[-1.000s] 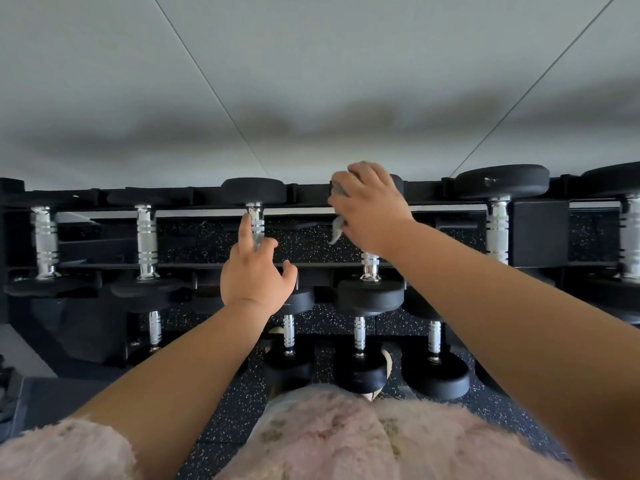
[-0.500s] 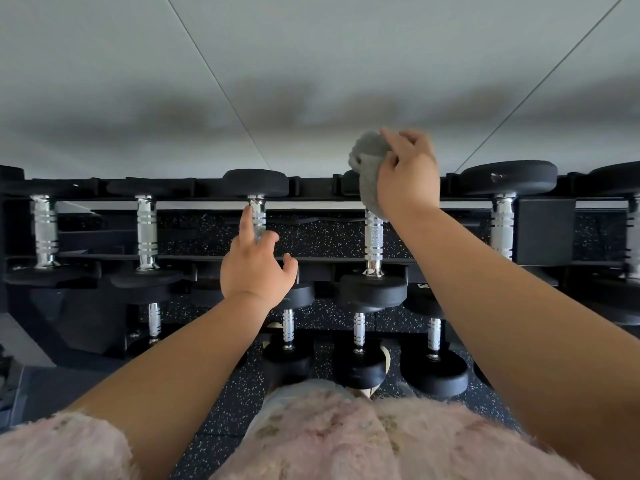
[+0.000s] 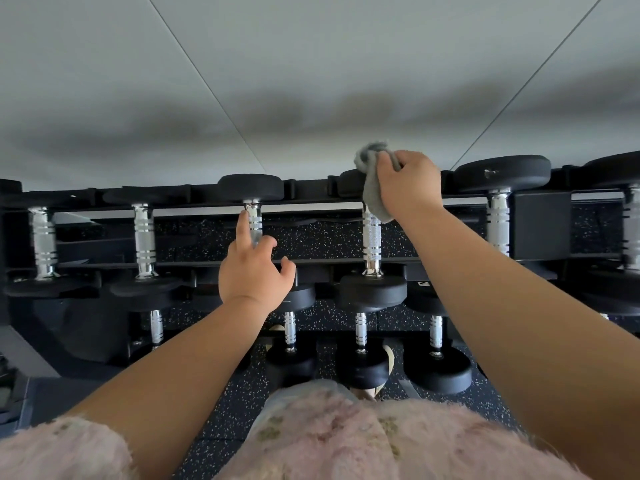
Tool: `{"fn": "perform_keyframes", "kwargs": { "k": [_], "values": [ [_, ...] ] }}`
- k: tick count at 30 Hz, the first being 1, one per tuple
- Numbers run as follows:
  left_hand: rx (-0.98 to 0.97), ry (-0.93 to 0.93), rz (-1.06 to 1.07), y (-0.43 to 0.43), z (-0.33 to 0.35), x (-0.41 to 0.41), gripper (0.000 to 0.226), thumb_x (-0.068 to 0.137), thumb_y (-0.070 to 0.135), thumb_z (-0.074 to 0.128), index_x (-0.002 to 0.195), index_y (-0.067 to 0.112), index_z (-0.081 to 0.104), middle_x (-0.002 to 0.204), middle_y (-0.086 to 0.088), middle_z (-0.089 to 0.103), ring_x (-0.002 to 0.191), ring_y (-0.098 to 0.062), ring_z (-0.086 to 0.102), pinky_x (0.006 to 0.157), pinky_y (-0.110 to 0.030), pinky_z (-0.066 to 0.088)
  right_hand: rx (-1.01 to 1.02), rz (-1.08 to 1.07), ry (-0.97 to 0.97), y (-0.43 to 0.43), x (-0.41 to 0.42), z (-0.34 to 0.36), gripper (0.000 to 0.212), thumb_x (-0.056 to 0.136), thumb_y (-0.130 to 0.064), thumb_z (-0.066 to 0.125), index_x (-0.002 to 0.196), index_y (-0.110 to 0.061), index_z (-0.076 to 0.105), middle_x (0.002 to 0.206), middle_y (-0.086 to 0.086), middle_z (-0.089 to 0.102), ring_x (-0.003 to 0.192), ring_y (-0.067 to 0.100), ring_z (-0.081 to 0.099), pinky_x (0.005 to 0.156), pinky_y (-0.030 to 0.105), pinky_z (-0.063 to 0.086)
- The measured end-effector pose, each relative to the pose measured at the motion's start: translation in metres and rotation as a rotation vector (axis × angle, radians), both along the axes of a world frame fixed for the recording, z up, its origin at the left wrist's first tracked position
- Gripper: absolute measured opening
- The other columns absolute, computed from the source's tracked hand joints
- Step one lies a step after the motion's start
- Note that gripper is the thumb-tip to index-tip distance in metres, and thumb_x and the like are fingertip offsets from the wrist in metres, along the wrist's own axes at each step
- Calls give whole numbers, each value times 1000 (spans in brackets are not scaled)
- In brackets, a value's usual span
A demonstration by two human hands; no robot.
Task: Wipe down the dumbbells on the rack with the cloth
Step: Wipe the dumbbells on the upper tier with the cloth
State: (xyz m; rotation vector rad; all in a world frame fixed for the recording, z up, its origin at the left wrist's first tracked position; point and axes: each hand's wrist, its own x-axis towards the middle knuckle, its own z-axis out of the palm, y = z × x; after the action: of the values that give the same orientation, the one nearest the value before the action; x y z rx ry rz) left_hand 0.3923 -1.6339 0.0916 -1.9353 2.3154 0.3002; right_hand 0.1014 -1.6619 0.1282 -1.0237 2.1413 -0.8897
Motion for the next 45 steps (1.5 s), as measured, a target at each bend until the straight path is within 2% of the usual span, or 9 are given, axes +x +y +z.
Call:
{"fn": "perform_keyframes", "kwargs": {
  "k": [5,10,16,20,23,29,32,36,45],
  "values": [
    [-1,5,6,1,0,0,32,90,50,61,115,30,66,176,-1,5,123,-27,55,73,-36,53,-82,-243,-160,6,10,5,32,105,-28,50,137,-33,54,115,-9,66,100,9,65,93,34,56],
    [0,10,3,1,0,1,31,90,50,61,113,30,66,176,-3,6,122,-27,55,72,-35,52,-41,333,282,23,22,-4,42,107,-42,45,148,-39,46,154,1,39,140,25,38,101,38,44],
    [-3,10,0,1,1,2,28,89,49,60,110,31,66,176,-1,6,123,-27,55,67,-33,50,46,-134,-43,10,2,-9,37,113,-36,32,109,-20,66,97,-1,68,79,6,62,77,32,58],
    [-9,11,-2,2,1,1,28,89,48,62,109,29,67,176,-3,8,122,-28,56,66,-32,48,-13,-237,-176,16,1,-8,46,110,-15,36,151,-32,49,111,-18,60,92,0,61,79,14,51],
    [-10,4,0,2,2,1,29,90,49,62,110,29,68,176,-3,8,121,-28,56,67,-33,49,-107,-112,-119,26,8,-10,47,106,-10,37,145,-26,57,136,-8,59,120,4,56,106,22,46],
    [-12,9,-5,1,1,2,29,90,49,62,109,29,67,176,-2,6,122,-28,56,68,-33,50,49,-68,65,38,7,-29,44,111,-30,29,130,-3,60,143,10,50,127,18,51,116,33,39],
    [-9,10,-2,1,0,3,28,90,49,62,109,29,68,176,-2,6,122,-28,57,67,-32,48,66,-140,95,41,16,-29,43,113,-26,29,121,1,61,136,13,53,107,12,56,98,18,39],
    [-5,9,-6,1,0,3,30,90,50,62,111,29,67,176,-1,5,120,-27,57,68,-33,50,245,-175,31,49,43,-36,44,114,-28,27,108,-3,62,102,10,64,78,18,58,73,30,45],
    [17,9,-13,1,3,5,32,91,52,60,112,30,66,175,1,2,122,-29,55,68,-34,49,293,65,-121,40,40,-23,56,105,-58,39,127,-9,51,114,9,64,96,24,62,79,32,45]
  ]
}}
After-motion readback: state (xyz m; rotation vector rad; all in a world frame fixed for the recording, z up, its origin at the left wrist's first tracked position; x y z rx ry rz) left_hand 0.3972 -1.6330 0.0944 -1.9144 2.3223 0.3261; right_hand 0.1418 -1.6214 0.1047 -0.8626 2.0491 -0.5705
